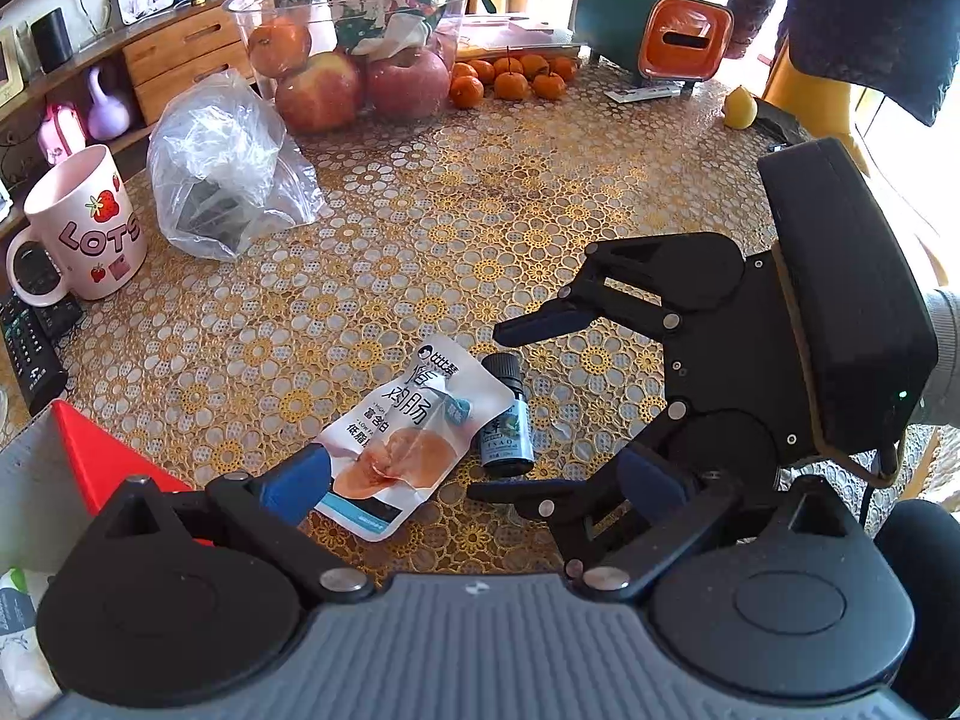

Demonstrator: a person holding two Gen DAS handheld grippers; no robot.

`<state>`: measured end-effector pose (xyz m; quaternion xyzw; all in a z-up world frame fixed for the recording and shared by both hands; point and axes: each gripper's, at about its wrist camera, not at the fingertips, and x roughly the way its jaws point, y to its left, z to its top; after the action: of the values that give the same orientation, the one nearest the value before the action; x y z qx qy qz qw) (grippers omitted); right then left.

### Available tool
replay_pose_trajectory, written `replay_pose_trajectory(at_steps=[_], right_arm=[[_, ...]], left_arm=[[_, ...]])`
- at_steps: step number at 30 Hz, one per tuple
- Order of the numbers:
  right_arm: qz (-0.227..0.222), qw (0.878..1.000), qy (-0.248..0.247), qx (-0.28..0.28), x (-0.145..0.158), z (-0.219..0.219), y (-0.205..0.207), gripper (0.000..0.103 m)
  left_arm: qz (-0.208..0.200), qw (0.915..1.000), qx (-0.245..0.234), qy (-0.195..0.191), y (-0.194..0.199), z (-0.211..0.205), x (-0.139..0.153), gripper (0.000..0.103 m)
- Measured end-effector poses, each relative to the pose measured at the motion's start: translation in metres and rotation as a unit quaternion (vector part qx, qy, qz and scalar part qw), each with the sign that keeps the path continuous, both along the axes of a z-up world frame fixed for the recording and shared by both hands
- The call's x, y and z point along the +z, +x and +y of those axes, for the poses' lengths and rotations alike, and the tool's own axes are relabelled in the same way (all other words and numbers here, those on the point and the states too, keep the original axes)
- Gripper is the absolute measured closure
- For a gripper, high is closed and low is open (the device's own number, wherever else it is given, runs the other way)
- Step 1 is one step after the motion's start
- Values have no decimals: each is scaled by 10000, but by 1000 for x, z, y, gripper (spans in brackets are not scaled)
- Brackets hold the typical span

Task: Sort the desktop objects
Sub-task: 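Grasp the sausage snack packet with the left tool while the right tool grasps the small green-labelled bottle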

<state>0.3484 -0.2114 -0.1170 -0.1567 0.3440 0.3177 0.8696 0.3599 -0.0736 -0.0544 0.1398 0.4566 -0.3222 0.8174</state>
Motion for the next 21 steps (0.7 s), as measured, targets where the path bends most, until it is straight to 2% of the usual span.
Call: replay_pose_trajectory(at_steps=[2, 4, 6, 13, 17, 21], right_arm=[[107, 9999, 107, -4, 0, -3, 2, 26], [224, 9994, 253, 5, 0, -5, 4, 36], [178, 9996, 238, 37, 0, -5, 2, 40], [131, 9998, 131, -13, 2, -15, -5, 41], [139, 9998, 59, -119, 3, -38, -14, 41], [256, 9992, 71, -286, 3, -61, -20, 41]], left_arm=[[-41, 10000, -28, 29, 2, -1, 0, 0], [-108, 9998, -75, 167, 6, -3, 0, 0], [-128, 9996, -123, 240, 10, -6, -1, 0], [-170, 9987, -282, 388, 21, -20, -2, 0], [-129, 9959, -566, 692, 26, -36, -7, 0], [44, 9891, -895, 1169, 34, -58, -24, 0]])
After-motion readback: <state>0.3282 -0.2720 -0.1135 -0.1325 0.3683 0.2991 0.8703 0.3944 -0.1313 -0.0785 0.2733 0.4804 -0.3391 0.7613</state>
